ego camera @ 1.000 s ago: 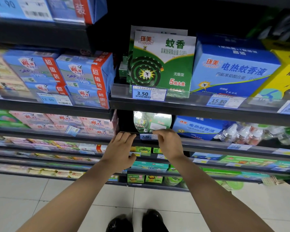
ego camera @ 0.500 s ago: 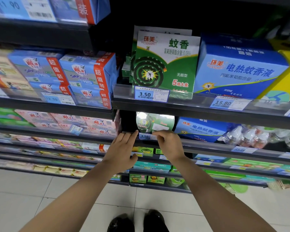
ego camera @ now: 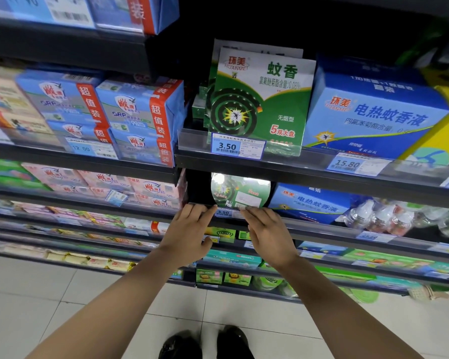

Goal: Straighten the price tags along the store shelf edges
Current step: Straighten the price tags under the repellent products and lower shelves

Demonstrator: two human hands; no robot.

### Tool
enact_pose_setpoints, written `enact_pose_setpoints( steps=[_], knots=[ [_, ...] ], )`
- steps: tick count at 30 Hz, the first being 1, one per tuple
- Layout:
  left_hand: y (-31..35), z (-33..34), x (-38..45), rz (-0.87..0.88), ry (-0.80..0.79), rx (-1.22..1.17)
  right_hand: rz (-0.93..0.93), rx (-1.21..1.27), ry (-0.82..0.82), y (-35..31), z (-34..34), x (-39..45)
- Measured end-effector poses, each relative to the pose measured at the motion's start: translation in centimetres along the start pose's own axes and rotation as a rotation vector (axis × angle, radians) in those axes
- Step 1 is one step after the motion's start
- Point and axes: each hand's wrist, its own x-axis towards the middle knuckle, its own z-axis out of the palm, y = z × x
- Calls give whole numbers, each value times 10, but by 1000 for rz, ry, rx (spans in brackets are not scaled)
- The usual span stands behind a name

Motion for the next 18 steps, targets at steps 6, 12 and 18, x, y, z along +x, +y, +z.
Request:
enact_pose_setpoints(
  steps=[6,12,18],
  knots=[
    [2,3,0,-34,-20,-13,-5,-2,-5,-1,-4,1],
    [7,5,-3,-47,-27,22,-34,-18,-48,0,-9,3],
    [11,5,-11,-83,-52,56,-52,24,-103,3,-19,8]
  ],
)
